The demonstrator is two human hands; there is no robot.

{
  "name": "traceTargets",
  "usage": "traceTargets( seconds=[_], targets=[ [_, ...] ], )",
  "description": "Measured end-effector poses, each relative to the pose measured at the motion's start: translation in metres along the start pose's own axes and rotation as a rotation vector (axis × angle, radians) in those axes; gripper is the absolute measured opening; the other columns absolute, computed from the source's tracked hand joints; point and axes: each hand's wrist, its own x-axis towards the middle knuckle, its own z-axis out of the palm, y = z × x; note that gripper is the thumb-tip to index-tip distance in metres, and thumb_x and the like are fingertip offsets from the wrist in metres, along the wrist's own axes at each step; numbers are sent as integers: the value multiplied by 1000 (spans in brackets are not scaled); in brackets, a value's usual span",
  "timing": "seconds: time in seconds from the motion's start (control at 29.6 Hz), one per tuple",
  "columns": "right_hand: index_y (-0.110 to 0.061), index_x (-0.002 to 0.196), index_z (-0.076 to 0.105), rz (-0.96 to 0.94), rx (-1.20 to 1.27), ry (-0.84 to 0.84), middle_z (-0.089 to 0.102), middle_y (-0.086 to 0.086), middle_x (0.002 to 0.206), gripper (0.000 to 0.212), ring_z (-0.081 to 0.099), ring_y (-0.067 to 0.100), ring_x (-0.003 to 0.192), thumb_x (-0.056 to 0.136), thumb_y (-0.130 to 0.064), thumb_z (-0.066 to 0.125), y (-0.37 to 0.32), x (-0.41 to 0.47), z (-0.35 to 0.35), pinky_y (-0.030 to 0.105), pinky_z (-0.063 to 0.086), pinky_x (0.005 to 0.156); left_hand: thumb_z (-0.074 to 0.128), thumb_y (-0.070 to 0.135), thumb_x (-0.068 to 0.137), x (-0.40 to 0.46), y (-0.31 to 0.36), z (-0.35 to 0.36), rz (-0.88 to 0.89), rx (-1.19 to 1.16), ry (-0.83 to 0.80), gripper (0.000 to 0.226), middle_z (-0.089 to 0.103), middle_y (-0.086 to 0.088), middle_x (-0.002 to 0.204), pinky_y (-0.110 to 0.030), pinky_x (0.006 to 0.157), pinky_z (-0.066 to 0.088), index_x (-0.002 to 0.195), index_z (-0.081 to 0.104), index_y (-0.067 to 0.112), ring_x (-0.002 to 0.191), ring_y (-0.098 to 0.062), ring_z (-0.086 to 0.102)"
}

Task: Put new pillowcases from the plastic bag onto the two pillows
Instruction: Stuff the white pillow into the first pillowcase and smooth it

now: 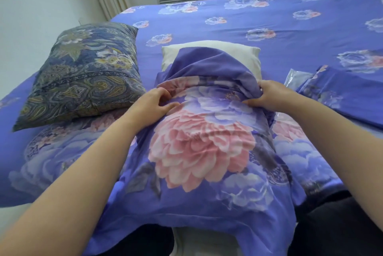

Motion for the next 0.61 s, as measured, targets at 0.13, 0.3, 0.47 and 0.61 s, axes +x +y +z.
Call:
traceTargets(
  seconds=[0.13,0.3,0.47,0.61],
  targets=[
    [-32,71,56,-68,61,-19,62,-2,77,17,57,24,77,77,-37,71,-17,-6,-5,30,35,59,62,37,86,3,1,-12,60,203,-19,24,54,-6,75,-32,62,35,72,52,20,80,-33,55],
    [-21,84,53,-137,271,33,56,4,64,15,56,18,39,87,-32,62,-46,-4,-2,28,46,37,43,15,92,35,-7,-1,-209,552,283,18,60,-17,104,-38,66,38,107,52,13,95,-38,60],
    [-17,91,63,-4,250,-348,57,2,65,30,53,13,47,73,-36,78,-35,17,0,25,48,45,44,19,87,43,-13,14,-452,237,92,29,61,-23,114,-40,80,44,111,56,8,106,-39,58],
    [-13,103,62,114,-132,236,67,16,99,28,64,33,88,87,-34,56,-11,48,21,31,42,65,44,14,84,41,16,18,-346,72,199,29,62,-26,111,-41,82,44,109,56,6,105,-42,57]
  ],
)
